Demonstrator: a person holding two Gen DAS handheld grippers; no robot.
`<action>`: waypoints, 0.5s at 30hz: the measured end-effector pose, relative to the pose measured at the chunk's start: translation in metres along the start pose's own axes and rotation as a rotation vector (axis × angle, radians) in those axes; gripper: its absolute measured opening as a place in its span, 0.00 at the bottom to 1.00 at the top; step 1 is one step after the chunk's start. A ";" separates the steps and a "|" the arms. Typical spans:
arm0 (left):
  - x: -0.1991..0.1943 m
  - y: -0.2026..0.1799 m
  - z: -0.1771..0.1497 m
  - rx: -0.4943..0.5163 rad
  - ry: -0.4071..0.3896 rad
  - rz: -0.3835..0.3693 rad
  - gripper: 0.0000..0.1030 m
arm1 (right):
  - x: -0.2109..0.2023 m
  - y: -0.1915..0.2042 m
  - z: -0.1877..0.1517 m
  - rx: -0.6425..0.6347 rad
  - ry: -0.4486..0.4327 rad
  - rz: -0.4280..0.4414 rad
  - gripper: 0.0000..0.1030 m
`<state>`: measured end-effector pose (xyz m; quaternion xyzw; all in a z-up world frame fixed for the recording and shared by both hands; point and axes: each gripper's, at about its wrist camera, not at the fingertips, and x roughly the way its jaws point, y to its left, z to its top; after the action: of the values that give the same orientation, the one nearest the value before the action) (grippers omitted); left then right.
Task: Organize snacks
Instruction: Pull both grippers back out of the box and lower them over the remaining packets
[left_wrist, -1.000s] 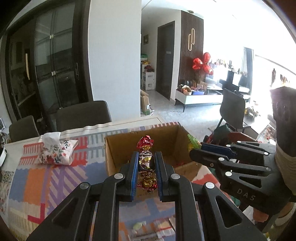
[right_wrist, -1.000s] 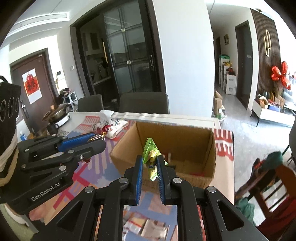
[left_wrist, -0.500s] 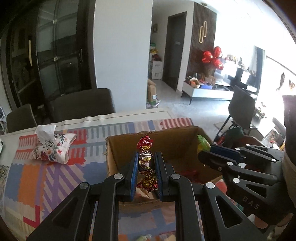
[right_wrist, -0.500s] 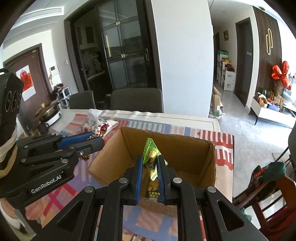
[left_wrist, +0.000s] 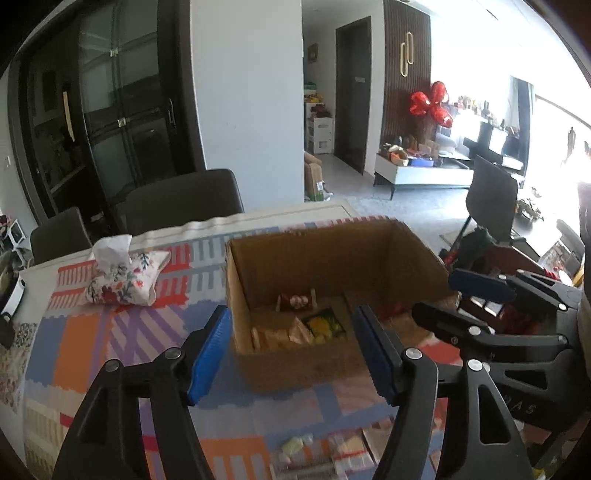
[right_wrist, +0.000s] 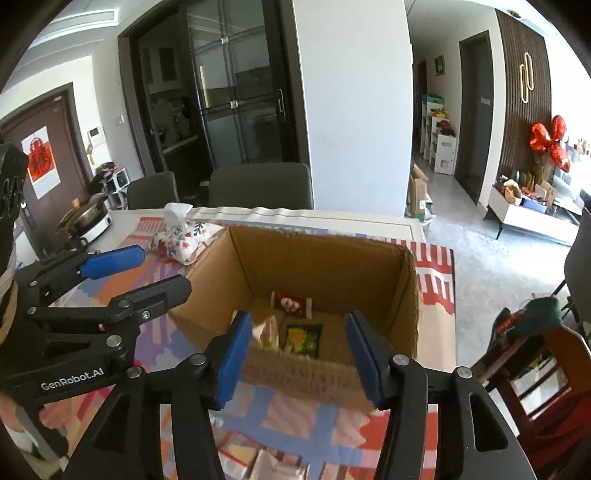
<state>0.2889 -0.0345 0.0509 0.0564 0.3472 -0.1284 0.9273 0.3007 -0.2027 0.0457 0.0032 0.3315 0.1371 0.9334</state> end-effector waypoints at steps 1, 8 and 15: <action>-0.002 -0.002 -0.005 0.003 0.004 -0.005 0.65 | -0.004 0.000 -0.005 0.003 -0.004 -0.003 0.53; -0.021 -0.017 -0.040 0.041 0.017 -0.037 0.65 | -0.023 0.002 -0.039 0.040 0.006 -0.005 0.56; -0.029 -0.028 -0.073 0.067 0.034 -0.068 0.65 | -0.036 0.003 -0.074 0.059 0.012 -0.008 0.56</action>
<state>0.2147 -0.0419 0.0146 0.0776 0.3599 -0.1704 0.9140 0.2272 -0.2152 0.0101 0.0285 0.3409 0.1235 0.9315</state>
